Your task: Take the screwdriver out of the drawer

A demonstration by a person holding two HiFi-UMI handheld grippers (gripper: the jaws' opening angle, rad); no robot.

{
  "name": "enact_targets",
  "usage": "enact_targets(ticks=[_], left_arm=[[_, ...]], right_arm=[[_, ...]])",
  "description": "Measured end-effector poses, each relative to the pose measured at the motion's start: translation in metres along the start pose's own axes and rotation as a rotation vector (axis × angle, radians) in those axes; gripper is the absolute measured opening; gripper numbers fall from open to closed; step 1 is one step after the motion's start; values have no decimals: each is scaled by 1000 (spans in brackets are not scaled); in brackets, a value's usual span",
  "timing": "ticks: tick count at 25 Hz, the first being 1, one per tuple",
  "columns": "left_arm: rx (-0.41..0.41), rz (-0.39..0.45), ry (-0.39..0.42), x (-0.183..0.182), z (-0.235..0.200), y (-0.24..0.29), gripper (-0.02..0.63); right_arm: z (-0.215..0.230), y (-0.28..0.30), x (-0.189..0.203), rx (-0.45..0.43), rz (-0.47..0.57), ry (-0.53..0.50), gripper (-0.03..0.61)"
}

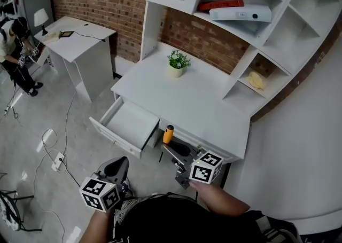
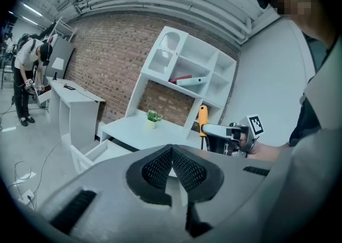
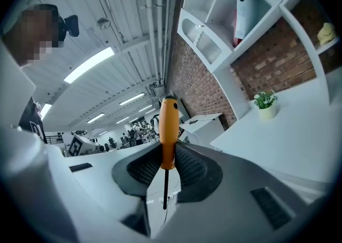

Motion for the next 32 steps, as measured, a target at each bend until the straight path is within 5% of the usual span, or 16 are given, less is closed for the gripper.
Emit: enact_targets(ticks=[12, 32], left_arm=[[-29, -3, 40, 17, 55, 3, 17], [-8, -35, 91, 11, 67, 14, 17]], right_arm=[[0, -48, 16, -17, 26, -33, 78], [-8, -63, 24, 19, 69, -37, 78]])
Point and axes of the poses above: the fingertips, and each gripper's own axes: y forward along the fingers, z to its right, x out of its underside, the point moved 10 cm from there along -y, backward along the fingers, and after that the axes turned 11 degrees about -z, right-handed, at the moved point
